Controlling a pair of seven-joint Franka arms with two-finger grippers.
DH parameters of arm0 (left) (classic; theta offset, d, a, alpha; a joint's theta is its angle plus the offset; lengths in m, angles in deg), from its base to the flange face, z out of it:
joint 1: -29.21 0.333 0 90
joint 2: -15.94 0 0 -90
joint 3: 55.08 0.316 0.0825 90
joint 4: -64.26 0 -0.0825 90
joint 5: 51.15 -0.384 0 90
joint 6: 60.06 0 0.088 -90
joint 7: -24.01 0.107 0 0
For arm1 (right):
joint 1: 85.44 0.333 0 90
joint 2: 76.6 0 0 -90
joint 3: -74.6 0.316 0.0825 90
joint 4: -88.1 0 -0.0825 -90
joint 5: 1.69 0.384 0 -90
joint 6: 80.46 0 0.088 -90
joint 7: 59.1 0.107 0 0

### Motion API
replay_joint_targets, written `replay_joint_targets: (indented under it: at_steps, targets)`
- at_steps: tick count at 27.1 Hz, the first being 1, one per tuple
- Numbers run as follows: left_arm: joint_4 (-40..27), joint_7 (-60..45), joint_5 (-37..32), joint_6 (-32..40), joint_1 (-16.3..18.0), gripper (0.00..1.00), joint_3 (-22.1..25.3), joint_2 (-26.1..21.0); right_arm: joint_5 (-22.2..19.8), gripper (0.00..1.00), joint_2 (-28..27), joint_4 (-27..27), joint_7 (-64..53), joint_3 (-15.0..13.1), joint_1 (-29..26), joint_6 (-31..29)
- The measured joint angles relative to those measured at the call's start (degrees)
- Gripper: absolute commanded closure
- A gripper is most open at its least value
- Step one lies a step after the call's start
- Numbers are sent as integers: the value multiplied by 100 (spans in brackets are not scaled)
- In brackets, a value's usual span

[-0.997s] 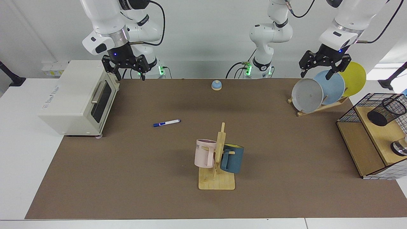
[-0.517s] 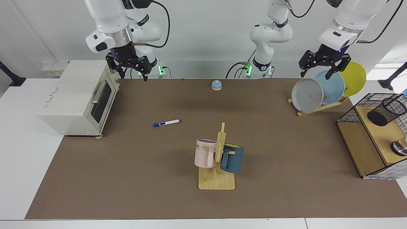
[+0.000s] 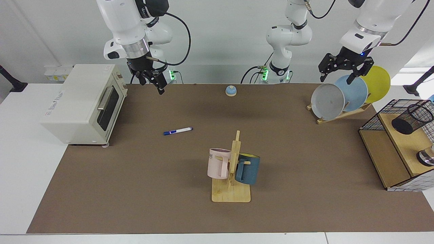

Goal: Put markers into pen holder
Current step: 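Move the right gripper toward the blue-capped white marker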

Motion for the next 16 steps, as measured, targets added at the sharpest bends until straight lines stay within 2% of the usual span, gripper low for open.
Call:
replay_joint_targets:
  at_steps: [16]
  targets:
    - [-1,-10,4,111,-2,0,-2,24,15,1,-2,-885,2546,-1,-51,-846]
